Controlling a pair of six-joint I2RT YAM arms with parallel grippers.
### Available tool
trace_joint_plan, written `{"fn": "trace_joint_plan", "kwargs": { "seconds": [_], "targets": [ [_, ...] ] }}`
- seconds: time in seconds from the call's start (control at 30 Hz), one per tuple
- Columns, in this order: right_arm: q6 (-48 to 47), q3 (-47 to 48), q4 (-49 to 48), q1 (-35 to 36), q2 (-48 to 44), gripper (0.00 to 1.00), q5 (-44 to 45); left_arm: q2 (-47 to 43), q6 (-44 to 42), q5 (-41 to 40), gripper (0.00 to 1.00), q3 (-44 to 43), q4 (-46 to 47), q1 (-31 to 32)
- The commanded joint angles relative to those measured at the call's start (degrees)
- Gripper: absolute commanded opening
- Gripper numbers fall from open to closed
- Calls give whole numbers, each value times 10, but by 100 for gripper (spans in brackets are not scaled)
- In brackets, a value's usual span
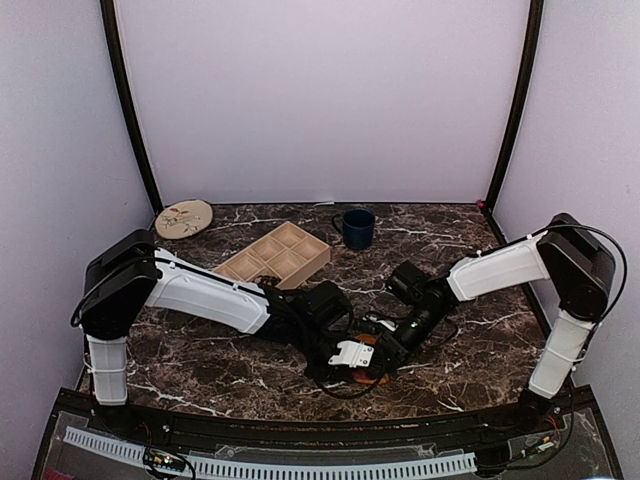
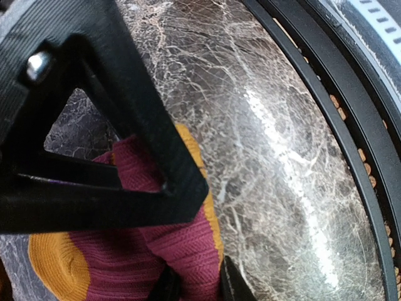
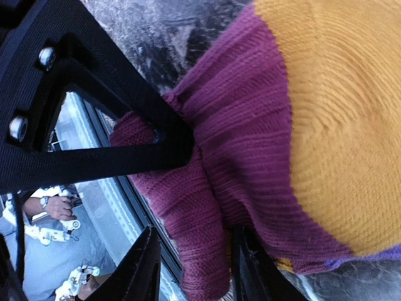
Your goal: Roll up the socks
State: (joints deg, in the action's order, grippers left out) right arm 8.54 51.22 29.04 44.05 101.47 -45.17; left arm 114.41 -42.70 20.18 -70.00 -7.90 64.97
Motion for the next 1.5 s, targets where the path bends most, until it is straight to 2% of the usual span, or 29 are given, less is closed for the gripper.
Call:
{"fn": "trace_joint_plan", "kwargs": {
  "seconds": [0.0, 0.23, 0.57, 0.87, 1.1, 1.47],
  "targets": [
    [11, -3, 3, -7, -24, 38, 59, 30, 46, 38, 21, -33, -89, -16],
    [43, -2, -15, -12, -56, 40, 121, 59, 98, 109, 21, -77, -145, -57],
    [94, -29, -60, -28, -97, 45, 196, 89, 141, 185, 22, -104, -176, -85],
    [111, -81, -102, -27, -200, 45, 311, 119, 174, 247, 22, -124, -208, -103],
    [102, -120, -144, 35, -269, 44, 407, 152, 208, 294, 22, -141, -246, -128],
    [57, -154, -173, 157, -308, 43, 518, 185, 222, 324, 22, -157, -273, -150]
  ]
}}
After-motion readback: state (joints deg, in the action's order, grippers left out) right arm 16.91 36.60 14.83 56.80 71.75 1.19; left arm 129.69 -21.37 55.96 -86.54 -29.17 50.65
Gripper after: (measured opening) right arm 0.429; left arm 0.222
